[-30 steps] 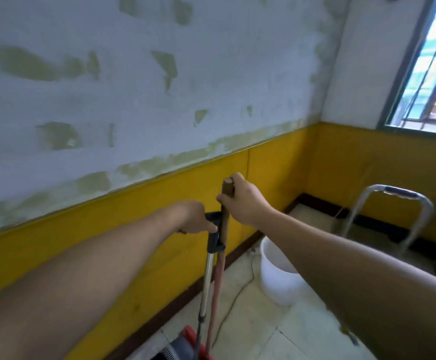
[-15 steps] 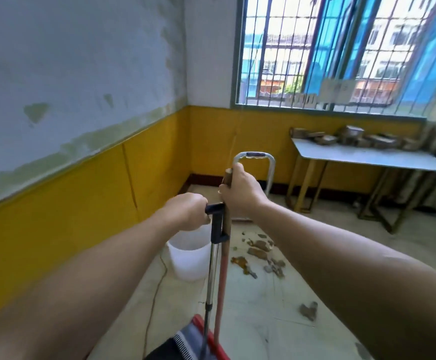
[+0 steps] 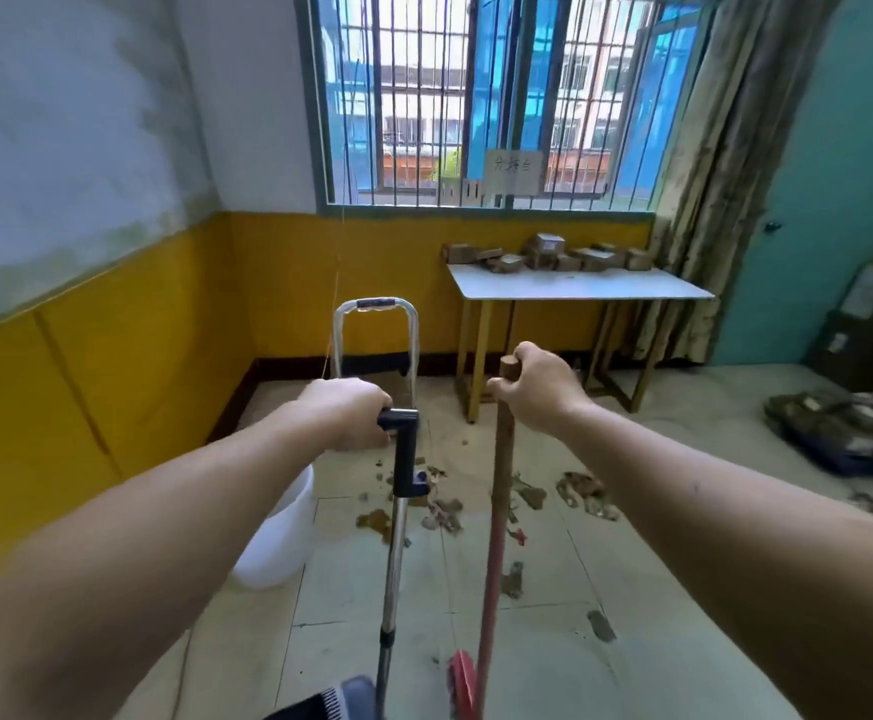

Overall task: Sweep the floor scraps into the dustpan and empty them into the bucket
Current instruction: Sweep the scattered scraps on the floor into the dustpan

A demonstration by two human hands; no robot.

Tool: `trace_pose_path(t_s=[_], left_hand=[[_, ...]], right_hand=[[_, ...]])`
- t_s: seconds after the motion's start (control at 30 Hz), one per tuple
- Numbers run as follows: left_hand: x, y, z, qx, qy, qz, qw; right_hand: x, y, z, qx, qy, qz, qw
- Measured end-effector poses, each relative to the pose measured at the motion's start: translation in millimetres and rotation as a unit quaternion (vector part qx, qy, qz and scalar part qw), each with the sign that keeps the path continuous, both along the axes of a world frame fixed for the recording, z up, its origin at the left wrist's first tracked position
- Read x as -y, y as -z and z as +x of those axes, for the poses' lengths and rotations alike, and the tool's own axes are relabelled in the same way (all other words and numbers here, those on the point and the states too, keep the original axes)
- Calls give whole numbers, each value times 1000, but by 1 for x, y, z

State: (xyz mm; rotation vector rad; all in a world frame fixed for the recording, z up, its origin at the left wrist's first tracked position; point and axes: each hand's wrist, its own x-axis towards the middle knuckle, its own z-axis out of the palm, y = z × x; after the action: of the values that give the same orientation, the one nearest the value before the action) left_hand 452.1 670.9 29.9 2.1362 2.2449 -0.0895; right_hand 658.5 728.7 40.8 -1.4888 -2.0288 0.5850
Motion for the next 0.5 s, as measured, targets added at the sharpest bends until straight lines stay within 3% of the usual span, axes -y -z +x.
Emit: trace_pose_path(t_s=[0.23, 0.3, 0.5], left_hand=[[-41, 23, 62, -240, 17, 51, 969], [-49, 27, 72, -226, 4, 74, 971], [-79, 24, 93, -63, -6, 73, 995]], right_hand=[[-32, 18, 81, 34, 26, -69, 997], [-40, 24, 97, 36, 37, -77, 996], [-62, 34, 122, -41, 95, -118, 988]])
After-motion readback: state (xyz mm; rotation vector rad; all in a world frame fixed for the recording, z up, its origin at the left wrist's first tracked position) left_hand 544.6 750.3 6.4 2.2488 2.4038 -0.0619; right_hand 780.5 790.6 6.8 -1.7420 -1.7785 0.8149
